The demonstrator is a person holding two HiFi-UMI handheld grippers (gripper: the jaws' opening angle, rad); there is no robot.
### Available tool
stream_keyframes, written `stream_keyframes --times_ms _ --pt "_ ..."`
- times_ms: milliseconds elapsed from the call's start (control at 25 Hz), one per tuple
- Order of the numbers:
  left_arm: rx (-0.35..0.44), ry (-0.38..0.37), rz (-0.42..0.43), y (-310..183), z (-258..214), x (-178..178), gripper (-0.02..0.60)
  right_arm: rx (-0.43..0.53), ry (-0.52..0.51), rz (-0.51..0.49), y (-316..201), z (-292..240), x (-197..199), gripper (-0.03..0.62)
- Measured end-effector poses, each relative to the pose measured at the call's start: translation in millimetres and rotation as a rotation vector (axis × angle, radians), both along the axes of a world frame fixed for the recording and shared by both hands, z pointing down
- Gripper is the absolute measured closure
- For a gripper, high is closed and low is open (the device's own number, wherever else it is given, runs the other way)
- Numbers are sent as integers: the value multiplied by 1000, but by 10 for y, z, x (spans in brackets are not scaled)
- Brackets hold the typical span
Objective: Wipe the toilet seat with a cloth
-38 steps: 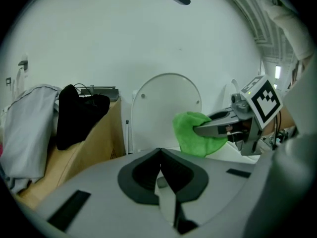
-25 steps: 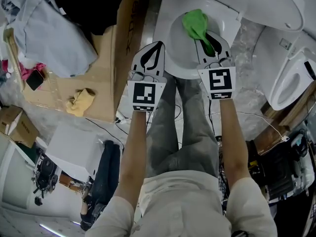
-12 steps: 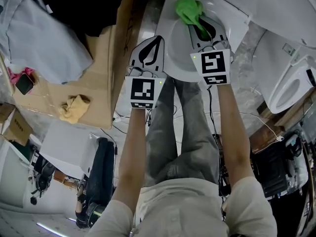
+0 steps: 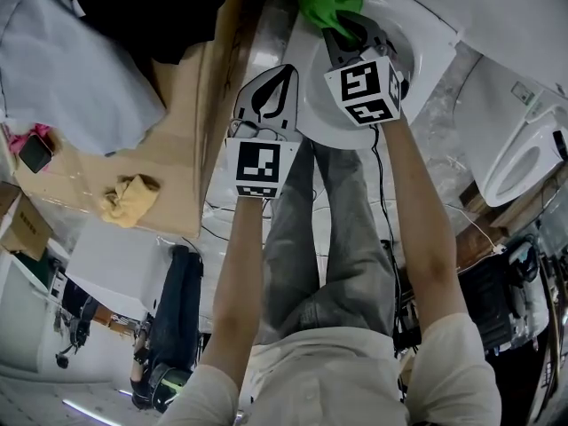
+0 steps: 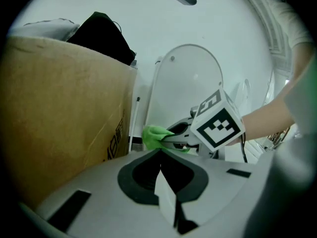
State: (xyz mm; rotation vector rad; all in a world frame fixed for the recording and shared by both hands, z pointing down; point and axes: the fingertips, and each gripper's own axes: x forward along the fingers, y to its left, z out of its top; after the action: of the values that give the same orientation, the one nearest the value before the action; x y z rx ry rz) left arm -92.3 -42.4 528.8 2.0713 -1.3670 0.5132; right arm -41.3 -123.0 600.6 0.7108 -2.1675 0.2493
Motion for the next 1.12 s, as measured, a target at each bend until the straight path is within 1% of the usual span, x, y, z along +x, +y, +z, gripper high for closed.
stream_keyframes --times_ms 120,440,680,1120 --pt "-7 3 1 69 25 -7 569 -21 15 -22 52 138 -66 548" --pt "-15 6 2 204 93 -64 569 -64 40 -40 182 440 -115 549" --pt "-14 3 4 316 105 -115 569 -70 24 -21 213 454 -138 549" --pt "-12 4 8 486 85 -123 569 -85 28 -56 555 470 -229 549"
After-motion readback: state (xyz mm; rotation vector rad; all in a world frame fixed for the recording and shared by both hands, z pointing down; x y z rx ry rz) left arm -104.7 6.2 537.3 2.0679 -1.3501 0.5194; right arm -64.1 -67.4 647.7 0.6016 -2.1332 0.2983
